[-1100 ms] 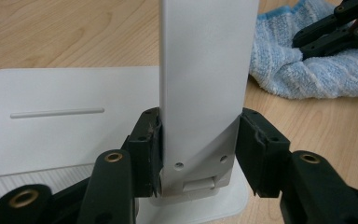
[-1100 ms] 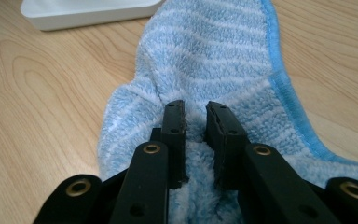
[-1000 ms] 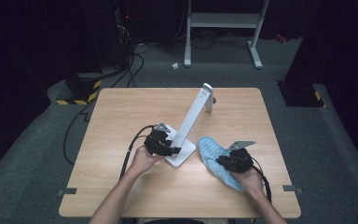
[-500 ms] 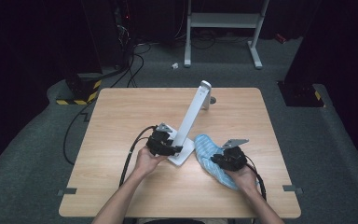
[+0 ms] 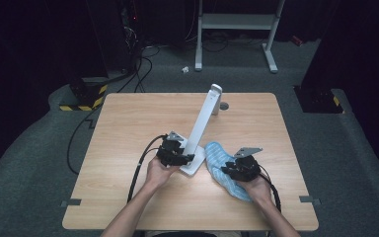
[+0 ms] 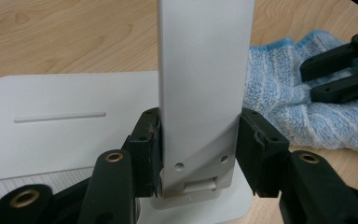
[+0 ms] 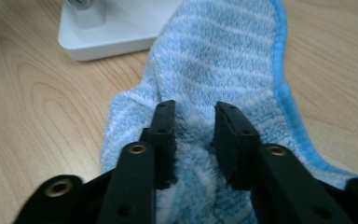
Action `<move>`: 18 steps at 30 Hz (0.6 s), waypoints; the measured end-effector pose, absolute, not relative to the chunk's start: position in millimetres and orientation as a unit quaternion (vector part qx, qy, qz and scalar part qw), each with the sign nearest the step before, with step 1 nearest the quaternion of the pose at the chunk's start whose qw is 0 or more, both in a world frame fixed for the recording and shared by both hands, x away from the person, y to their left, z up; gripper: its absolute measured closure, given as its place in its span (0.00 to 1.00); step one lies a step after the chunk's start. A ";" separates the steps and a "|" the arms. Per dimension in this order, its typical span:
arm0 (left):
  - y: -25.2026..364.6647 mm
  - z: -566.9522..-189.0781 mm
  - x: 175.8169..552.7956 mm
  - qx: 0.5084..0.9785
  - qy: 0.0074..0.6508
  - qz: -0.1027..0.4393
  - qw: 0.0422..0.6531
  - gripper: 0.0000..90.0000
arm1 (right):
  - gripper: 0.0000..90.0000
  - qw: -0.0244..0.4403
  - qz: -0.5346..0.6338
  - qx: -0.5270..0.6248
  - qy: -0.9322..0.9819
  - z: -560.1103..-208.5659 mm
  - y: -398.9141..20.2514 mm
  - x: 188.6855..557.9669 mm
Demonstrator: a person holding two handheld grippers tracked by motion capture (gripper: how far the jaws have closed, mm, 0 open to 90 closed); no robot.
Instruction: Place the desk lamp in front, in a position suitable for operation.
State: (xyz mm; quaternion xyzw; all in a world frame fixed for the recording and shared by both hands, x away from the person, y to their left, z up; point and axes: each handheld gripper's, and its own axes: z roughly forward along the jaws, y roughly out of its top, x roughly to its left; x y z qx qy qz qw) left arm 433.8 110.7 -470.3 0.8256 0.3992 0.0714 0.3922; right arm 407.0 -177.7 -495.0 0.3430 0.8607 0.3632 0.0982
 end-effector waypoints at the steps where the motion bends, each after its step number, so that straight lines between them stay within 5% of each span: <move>1: 110.9 -470.4 434.0 0.826 0.398 0.072 0.392 0.59 | 0.67 0.102 0.369 0.345 0.857 -491.6 -179.0 405.2; 9: 106.0 -473.0 436.3 0.836 0.389 0.085 0.376 0.46 | 0.50 0.133 0.367 0.362 0.847 -475.5 -207.4 386.9; 18: 98.1 -482.9 440.3 0.846 0.375 0.090 0.368 0.54 | 0.46 0.131 0.350 0.379 0.847 -489.3 -220.3 386.2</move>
